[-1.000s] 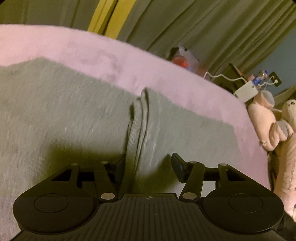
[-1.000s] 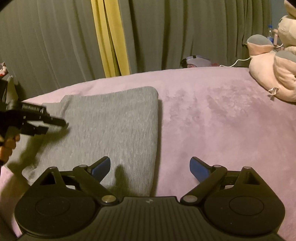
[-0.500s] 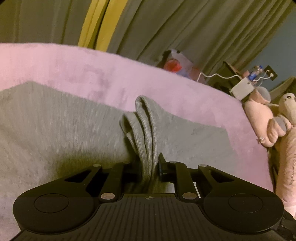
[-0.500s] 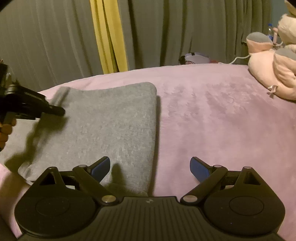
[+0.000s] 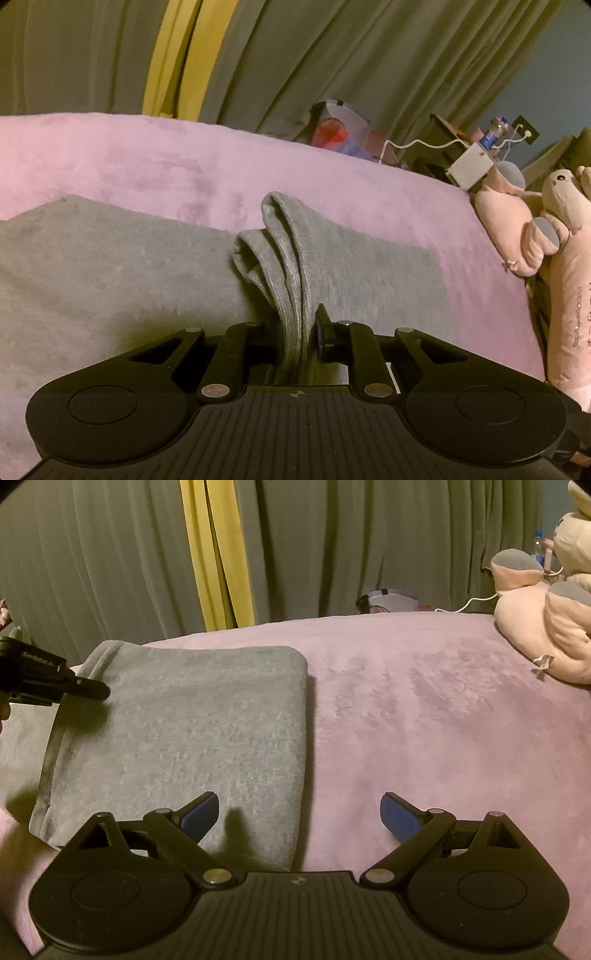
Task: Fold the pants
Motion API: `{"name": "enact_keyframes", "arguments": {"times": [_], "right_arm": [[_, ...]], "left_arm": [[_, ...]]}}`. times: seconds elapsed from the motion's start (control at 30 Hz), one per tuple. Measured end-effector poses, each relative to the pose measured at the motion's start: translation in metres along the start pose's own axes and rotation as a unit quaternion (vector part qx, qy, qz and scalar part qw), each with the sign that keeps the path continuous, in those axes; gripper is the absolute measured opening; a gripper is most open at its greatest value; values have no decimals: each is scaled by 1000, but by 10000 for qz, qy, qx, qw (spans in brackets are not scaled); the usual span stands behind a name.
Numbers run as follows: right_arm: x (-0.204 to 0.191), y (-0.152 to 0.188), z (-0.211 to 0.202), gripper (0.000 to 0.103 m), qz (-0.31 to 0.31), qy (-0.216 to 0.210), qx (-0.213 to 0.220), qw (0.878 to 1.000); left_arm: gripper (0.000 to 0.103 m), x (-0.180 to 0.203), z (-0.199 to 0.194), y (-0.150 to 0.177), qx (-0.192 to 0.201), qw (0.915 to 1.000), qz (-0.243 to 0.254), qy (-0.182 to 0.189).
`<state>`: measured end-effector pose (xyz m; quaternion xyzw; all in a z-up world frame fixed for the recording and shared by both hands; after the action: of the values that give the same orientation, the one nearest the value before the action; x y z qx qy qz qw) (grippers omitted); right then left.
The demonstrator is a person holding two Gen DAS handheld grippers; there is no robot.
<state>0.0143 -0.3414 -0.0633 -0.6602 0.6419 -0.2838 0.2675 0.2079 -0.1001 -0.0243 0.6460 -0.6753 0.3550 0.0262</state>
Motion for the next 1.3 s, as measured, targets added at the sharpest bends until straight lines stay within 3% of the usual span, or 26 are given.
{"name": "enact_keyframes", "arguments": {"times": [0.83, 0.93, 1.0, 1.1, 1.3], "right_arm": [[3, -2, 5, 96, -8, 62, -15, 10000], [3, -1, 5, 96, -4, 56, -23, 10000], [3, -1, 5, 97, -7, 62, -27, 10000], [2, -1, 6, 97, 16, 36, -48, 10000], [-6, -2, 5, 97, -124, -7, -49, 9999]], "left_arm": [[19, -36, -13, -6, 253, 9985, 98, -483], [28, -40, -15, -5, 126, 9992, -112, -363], [43, -43, -20, -2, 34, 9996, -129, -244], [54, -53, -24, 16, -287, 9993, -117, -220], [56, -73, -10, 69, -877, 9950, -77, -469]]}}
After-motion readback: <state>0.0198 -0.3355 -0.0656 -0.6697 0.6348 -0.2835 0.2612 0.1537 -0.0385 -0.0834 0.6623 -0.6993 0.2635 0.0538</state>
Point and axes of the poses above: each gripper's, at about its wrist camera, not at the fingertips, and z roughly the way its jaws point, x to its right, y to its underside, the point moved 10 cm from there along z, roughly the way its jaws point, and after that the axes turned 14 degrees about -z, right-handed, at the moved point
